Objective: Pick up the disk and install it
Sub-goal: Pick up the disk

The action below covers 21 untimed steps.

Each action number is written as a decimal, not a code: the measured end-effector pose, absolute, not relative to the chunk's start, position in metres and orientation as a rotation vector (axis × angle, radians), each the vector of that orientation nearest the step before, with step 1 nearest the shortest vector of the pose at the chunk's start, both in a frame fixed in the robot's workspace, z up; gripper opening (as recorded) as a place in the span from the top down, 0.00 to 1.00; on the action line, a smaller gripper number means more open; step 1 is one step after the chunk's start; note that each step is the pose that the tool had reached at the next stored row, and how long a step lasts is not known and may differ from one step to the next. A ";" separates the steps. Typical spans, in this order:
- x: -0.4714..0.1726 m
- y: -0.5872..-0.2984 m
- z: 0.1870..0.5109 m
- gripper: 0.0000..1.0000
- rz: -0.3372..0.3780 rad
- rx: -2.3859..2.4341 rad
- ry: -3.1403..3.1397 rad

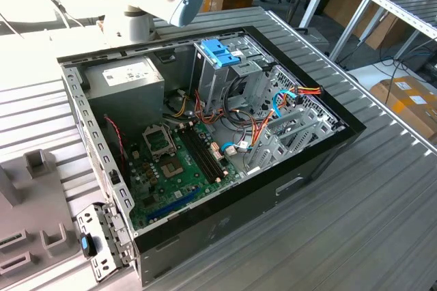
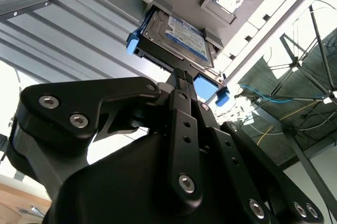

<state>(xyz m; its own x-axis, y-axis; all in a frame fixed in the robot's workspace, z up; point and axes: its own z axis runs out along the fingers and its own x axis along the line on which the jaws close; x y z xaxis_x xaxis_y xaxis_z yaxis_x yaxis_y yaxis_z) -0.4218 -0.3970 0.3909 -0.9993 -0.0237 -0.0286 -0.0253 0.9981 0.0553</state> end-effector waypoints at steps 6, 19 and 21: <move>-0.422 -0.397 0.391 0.89 0.087 -0.046 3.112; -0.422 -0.397 0.391 0.89 0.087 -0.063 3.112; -0.422 -0.397 0.391 0.89 0.087 -0.065 3.112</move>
<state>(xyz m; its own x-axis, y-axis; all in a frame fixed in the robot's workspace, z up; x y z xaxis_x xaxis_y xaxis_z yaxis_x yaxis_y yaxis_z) -0.4218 -0.3969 0.3908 -0.9987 -0.0412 -0.0287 -0.0428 0.9975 0.0554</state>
